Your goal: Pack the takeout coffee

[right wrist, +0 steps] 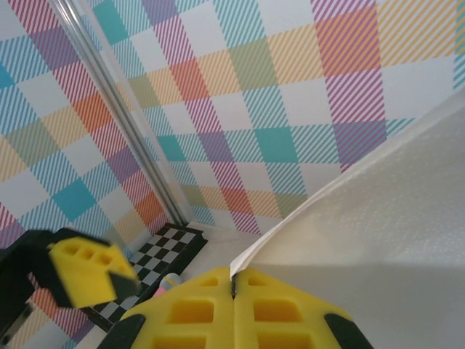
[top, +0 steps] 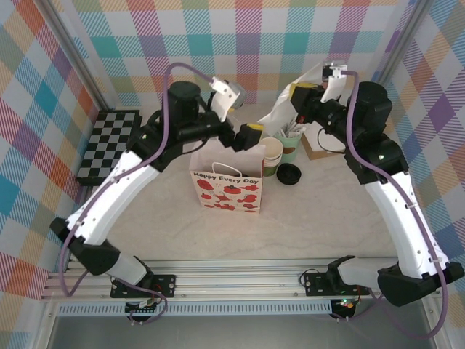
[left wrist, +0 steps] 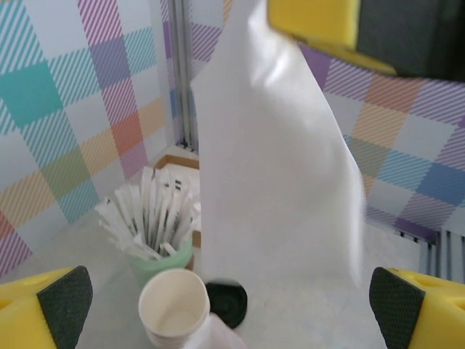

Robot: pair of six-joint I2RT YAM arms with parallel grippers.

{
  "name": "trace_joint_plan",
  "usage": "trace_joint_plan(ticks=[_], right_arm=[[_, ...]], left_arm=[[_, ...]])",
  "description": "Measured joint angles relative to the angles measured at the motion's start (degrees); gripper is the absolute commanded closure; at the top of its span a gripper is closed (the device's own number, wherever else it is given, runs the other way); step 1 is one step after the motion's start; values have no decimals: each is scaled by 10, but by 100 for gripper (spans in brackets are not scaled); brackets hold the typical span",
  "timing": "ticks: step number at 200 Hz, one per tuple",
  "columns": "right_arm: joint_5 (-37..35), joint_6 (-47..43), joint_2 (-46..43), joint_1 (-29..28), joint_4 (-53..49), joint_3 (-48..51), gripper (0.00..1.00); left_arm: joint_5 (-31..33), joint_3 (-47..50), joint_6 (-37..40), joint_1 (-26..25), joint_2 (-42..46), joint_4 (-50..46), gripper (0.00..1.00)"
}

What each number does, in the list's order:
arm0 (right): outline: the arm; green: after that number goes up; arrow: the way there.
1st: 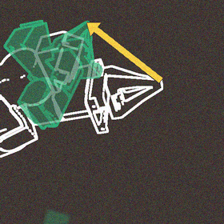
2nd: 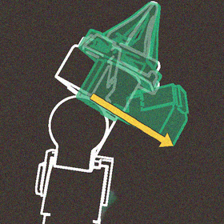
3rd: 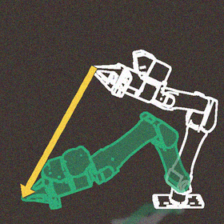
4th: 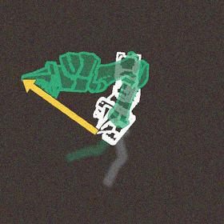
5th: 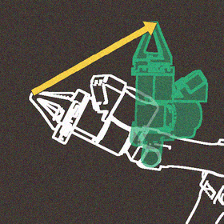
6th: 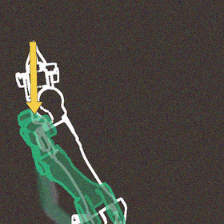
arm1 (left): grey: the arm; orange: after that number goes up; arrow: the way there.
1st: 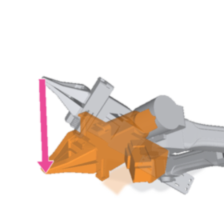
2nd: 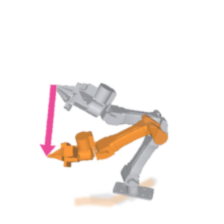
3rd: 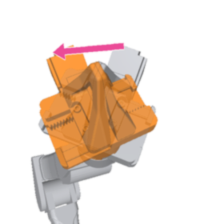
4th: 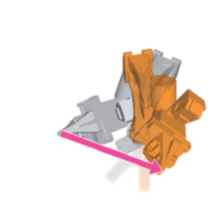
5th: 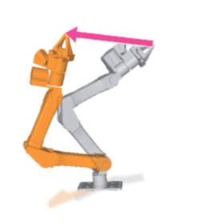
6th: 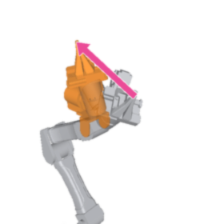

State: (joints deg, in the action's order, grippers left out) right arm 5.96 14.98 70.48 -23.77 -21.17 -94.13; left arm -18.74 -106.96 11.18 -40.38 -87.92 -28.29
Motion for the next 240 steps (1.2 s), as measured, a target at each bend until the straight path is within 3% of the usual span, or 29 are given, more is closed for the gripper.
trace_joint_plan(ticks=[23, 34, 43, 55, 76, 83, 104, 130, 166, 213, 240], right_arm=[[-15, 9, 21, -27, -1, -11, 100], [-19, 13, 29, -35, -1, -13, 100], [-19, 20, 34, -39, -4, -15, 100], [-16, 26, 41, -41, -13, -24, 100], [-14, 30, 44, -41, -40, -50, 100], [-13, 28, 44, -41, -50, -60, 87], [10, 9, 44, -40, -96, -86, 31], [76, -39, 45, 3, -180, -140, 1], [156, -171, 38, 85, -262, -152, 0], [302, -301, 63, 80, -295, -134, 0], [324, -362, 86, 52, -296, -134, 0]], left_arm=[[15, -36, 4, -18, -48, 0, 1], [33, -54, 4, -28, -70, -1, 10], [56, -77, -2, -32, -94, -3, 31], [88, -118, 0, -35, -129, -11, 67], [120, -167, 0, -30, -167, -28, 100], [119, -167, 0, -26, -169, -34, 100], [96, -158, 3, -18, -155, -39, 100], [48, -108, 24, 11, -100, -68, 100], [-50, -63, 82, 92, -9, -135, 100], [-174, -69, 202, 145, 54, -261, 100], [-223, -78, 260, 182, 51, -332, 100]])
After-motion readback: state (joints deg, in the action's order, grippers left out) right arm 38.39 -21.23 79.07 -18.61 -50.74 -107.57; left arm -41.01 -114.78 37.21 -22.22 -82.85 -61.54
